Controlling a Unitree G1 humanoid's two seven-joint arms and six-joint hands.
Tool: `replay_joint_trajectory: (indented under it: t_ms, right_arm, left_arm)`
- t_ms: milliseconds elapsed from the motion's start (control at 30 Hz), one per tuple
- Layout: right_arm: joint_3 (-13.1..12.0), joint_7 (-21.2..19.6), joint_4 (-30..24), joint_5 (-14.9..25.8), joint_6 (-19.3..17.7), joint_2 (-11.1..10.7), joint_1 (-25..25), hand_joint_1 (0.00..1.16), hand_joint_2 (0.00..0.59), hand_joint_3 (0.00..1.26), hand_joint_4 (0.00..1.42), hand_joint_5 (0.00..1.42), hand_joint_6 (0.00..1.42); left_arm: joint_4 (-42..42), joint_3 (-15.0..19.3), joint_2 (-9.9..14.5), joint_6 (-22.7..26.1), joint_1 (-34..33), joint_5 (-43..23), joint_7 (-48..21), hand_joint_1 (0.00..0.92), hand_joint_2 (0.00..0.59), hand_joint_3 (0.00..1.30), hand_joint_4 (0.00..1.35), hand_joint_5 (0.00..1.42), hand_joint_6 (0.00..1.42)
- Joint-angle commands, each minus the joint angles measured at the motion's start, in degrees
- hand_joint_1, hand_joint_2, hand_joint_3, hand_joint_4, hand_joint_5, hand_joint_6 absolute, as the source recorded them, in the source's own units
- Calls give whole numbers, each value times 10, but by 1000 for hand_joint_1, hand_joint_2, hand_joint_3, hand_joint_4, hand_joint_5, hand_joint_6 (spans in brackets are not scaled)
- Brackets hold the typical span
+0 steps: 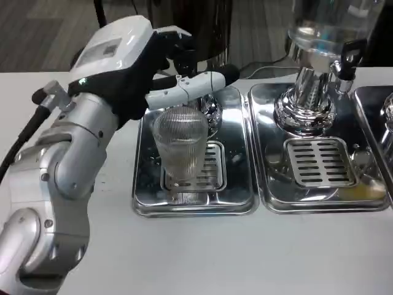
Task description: Grasp the cup under the faucet to collect the drink, then remove the cup.
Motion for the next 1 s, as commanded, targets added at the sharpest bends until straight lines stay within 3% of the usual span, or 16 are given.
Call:
replay_joint_trajectory:
  t_ms: [33, 1000]
  right_arm:
    - [0, -2, 2, 4, -5, 1, -1, 653, 457, 193, 216, 132, 62]
    - [-2, -1, 1, 5, 2, 2, -11, 653, 457, 193, 216, 132, 62]
  left_arm:
    - [1, -1, -1, -9, 11, 4, -3, 24, 87, 359, 414, 376, 482]
    - [17, -1, -6, -17, -2, 6, 5, 24, 87, 420, 519, 406, 505]
